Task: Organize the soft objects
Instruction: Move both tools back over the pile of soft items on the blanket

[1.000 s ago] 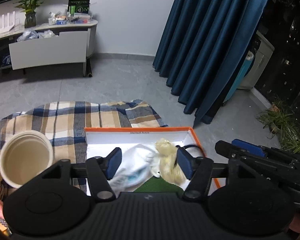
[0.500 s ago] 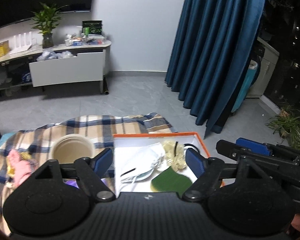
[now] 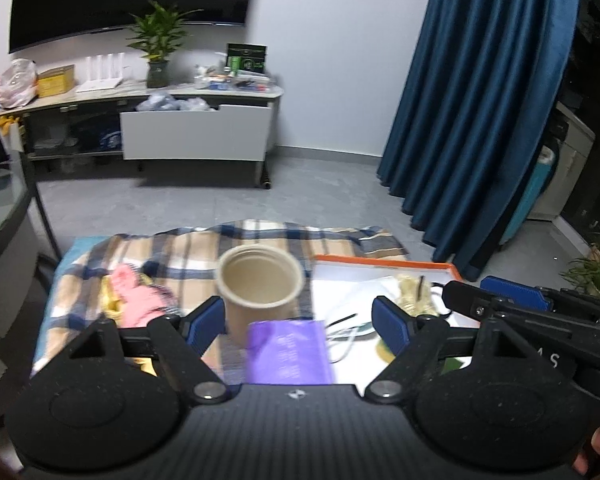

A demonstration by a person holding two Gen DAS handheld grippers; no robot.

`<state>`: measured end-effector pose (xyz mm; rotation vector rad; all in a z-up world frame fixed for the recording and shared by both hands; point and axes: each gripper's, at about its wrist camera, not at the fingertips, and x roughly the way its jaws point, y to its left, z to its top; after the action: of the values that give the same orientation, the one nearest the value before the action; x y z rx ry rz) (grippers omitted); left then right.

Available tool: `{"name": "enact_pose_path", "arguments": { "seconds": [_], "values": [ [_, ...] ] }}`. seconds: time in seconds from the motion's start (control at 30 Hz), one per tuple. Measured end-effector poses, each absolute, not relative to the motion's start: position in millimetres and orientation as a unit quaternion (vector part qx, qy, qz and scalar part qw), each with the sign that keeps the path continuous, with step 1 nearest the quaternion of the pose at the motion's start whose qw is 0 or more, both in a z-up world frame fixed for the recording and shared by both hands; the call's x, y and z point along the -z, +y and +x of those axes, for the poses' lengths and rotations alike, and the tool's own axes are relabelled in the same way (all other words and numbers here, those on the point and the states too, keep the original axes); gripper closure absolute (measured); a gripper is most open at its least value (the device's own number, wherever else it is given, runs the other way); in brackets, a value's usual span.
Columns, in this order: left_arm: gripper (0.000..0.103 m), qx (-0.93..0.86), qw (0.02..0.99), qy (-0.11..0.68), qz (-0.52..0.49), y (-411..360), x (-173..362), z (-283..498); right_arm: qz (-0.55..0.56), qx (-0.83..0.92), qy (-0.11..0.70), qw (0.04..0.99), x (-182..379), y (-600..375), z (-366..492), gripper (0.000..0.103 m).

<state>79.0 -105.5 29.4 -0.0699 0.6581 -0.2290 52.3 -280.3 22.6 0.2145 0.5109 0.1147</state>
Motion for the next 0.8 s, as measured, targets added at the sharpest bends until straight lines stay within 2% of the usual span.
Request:
{"name": "enact_pose_path", "arguments": {
  "seconds": [0.37, 0.57, 0.8],
  "values": [
    [0.02, 0.044, 0.941, 0.332, -0.056, -27, -15, 65, 0.086, -0.123, 0.258, 0.954, -24, -219, 50, 0.056],
    [0.021, 0.001, 0.921, 0.385, -0.066, 13, 29, 69, 0.082, -0.144, 0.267, 0.949, -18, -201, 50, 0.056],
    [0.021, 0.006, 0.903, 0.427, -0.054, 26, 73, 82, 0.078, -0.156, 0.272, 0.946, -13, -191, 52, 0.056]
  ]
}}
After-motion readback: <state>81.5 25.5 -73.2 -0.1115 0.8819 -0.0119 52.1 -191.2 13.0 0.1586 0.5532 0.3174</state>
